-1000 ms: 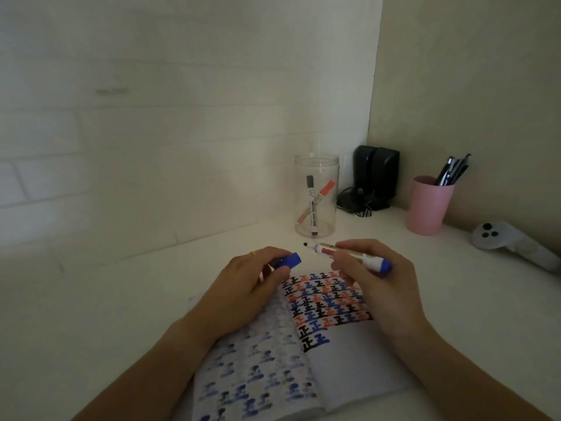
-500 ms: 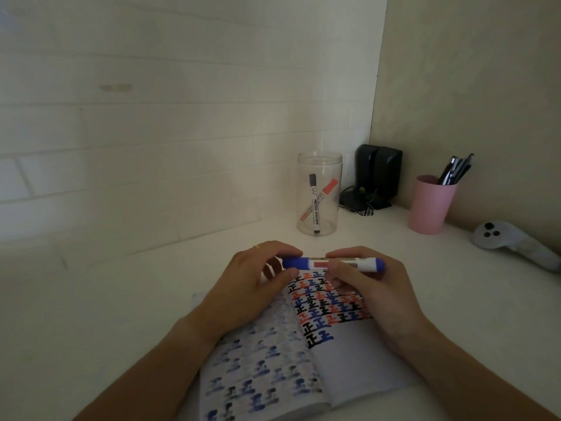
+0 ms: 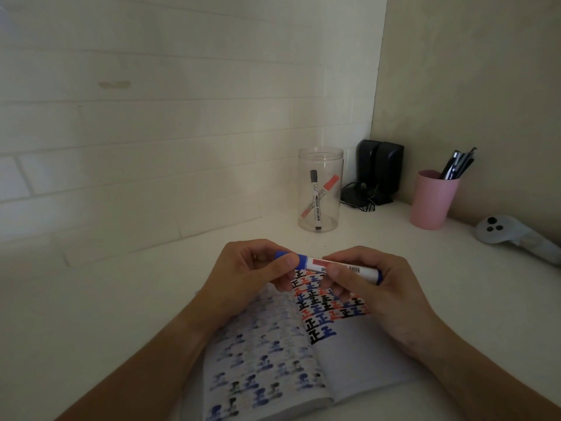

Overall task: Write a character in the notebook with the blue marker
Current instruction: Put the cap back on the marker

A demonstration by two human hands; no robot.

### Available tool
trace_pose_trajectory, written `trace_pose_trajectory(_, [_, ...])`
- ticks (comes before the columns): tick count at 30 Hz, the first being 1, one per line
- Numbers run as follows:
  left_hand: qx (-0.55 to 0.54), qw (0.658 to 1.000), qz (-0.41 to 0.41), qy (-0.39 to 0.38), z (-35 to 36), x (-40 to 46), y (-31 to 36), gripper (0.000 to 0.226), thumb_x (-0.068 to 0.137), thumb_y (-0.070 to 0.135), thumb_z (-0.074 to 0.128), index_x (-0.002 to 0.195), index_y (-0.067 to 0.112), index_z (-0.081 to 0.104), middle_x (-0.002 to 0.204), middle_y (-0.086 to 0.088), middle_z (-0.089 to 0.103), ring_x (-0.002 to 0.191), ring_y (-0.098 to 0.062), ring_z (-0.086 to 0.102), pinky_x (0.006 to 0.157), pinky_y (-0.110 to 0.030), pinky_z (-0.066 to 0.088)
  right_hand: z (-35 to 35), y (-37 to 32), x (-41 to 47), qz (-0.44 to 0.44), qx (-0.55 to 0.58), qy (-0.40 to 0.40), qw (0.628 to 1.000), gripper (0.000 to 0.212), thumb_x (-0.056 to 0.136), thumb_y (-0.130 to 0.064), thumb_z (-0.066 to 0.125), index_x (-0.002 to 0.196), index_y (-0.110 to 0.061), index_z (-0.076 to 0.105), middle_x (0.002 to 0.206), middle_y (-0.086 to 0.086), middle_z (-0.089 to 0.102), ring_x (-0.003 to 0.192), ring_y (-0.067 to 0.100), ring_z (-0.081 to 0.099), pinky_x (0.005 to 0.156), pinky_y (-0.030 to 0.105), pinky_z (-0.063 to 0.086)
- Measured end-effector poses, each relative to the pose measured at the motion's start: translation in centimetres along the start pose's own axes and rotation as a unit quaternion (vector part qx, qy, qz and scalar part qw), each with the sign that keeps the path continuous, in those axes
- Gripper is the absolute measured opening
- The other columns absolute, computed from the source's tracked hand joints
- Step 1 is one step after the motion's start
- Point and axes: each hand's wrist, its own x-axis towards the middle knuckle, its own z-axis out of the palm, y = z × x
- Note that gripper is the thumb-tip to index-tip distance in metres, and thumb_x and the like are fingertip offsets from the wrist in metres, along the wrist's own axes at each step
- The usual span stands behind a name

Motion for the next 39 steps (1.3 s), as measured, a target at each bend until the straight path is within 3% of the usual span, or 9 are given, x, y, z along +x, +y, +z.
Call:
trace_pose_trajectory(8, [-0.033, 0.999, 0.014, 0.029, 0.6, -0.1, 0.5, 0.017, 0.086, 0.011, 0.072, 0.099, 0.002, 0.076, 0.071, -0.008, 0.076, 0.056, -0.019, 0.067, 0.060, -0.026, 0.056, 0.3, 0.0, -0.1, 0.002, 0.020, -0.002, 1.000, 0.027, 0.077, -0.019, 0.076, 0.098, -0.002, 0.076, 0.082, 0.011, 0.082, 0.071, 0.017, 0.078, 0.064, 0.027, 0.060])
trace_pose_trajectory(12, [-0.088, 0.996, 0.019, 0.023, 1.2, 0.0, 1.2, 0.052, 0.083, 0.010, 0.073, 0.133, 0.015, 0.061, 0.109, -0.009, 0.080, 0.097, -0.023, 0.077, 0.087, -0.030, 0.060, 1.2, -0.1, -0.2, 0.049, 0.080, -0.047, 0.994, 0.037, 0.077, -0.015, 0.077, 0.110, -0.008, 0.062, 0.095, 0.020, 0.081, 0.093, 0.035, 0.078, 0.085, 0.044, 0.061])
trace_pose_trajectory(16, [0.150, 0.986, 0.078, 0.007, 0.6, -0.2, 0.1, 0.047, 0.094, 0.029, 0.065, 0.139, 0.029, 0.054, 0.115, 0.008, 0.077, 0.104, -0.008, 0.073, 0.094, -0.027, 0.057, 0.8, 0.0, 0.1, 0.083, 0.116, -0.028, 0.989, 0.069, 0.085, -0.001, 0.071, 0.142, -0.032, 0.046, 0.106, 0.020, 0.079, 0.103, 0.033, 0.076, 0.091, 0.043, 0.060])
trace_pose_trajectory(20, [0.322, 0.942, 0.093, -0.009, 0.3, -0.1, -0.3, 0.031, 0.100, 0.044, 0.052, 0.128, 0.034, 0.062, 0.107, 0.014, 0.075, 0.098, -0.001, 0.069, 0.090, -0.029, 0.057, 0.8, 0.1, 0.2, 0.099, 0.103, -0.020, 0.990, 0.063, 0.092, 0.003, 0.065, 0.140, -0.034, 0.050, 0.096, 0.020, 0.077, 0.095, 0.036, 0.077, 0.086, 0.041, 0.063])
trace_pose_trajectory(26, [0.428, 0.895, 0.119, 0.036, -0.7, 0.1, -1.1, 0.029, 0.099, 0.049, 0.044, 0.118, 0.037, 0.061, 0.103, 0.017, 0.070, 0.090, -0.002, 0.063, 0.084, -0.032, 0.055, 1.2, -0.6, 0.7, 0.147, 0.113, 0.041, 0.982, 0.057, 0.095, -0.002, 0.063, 0.139, -0.036, 0.054, 0.100, 0.022, 0.078, 0.090, 0.031, 0.079, 0.073, 0.029, 0.063])
trace_pose_trajectory(30, [0.449, 0.877, 0.134, 0.109, -1.1, 0.3, -1.4, 0.029, 0.099, 0.044, 0.045, 0.116, 0.032, 0.064, 0.103, 0.013, 0.071, 0.091, -0.008, 0.065, 0.079, -0.029, 0.054, 1.1, -3.5, 5.7, 0.043, -0.011, 0.127, 0.991, 0.063, 0.094, -0.002, 0.065, 0.145, -0.033, 0.044, 0.100, 0.012, 0.077, 0.096, 0.022, 0.075, 0.078, 0.028, 0.061])
trace_pose_trajectory(34, [0.447, 0.874, 0.137, 0.134, -1.2, 0.2, -1.2, 0.029, 0.098, 0.042, 0.046, 0.115, 0.028, 0.066, 0.101, 0.010, 0.070, 0.089, -0.010, 0.064, 0.077, -0.030, 0.053, 0.6, -7.1, 13.4, -0.084, -0.108, 0.251, 0.958, 0.053, 0.093, -0.009, 0.068, 0.134, -0.030, 0.042, 0.091, 0.012, 0.077, 0.086, 0.021, 0.076, 0.076, 0.034, 0.062])
trace_pose_trajectory(37, [0.445, 0.875, 0.141, 0.133, -1.3, 0.3, -1.2, 0.029, 0.098, 0.041, 0.046, 0.115, 0.027, 0.066, 0.099, 0.009, 0.069, 0.089, -0.010, 0.063, 0.077, -0.029, 0.053, 0.4, -7.8, 17.6, -0.115, -0.159, 0.313, 0.929, 0.048, 0.092, -0.008, 0.064, 0.130, -0.026, 0.041, 0.084, 0.007, 0.073, 0.070, 0.012, 0.069, 0.061, 0.014, 0.052])
trace_pose_trajectory(39, [0.439, 0.878, 0.141, 0.129, -1.3, 0.3, -1.3, 0.030, 0.098, 0.043, 0.046, 0.115, 0.028, 0.066, 0.098, 0.010, 0.068, 0.090, -0.010, 0.063, 0.077, -0.029, 0.052, 0.2, -7.4, 19.4, -0.106, -0.187, 0.329, 0.920, 0.045, 0.092, -0.005, 0.064, 0.127, -0.022, 0.042, 0.075, 0.002, 0.069, 0.062, 0.009, 0.062, 0.053, 0.010, 0.045])
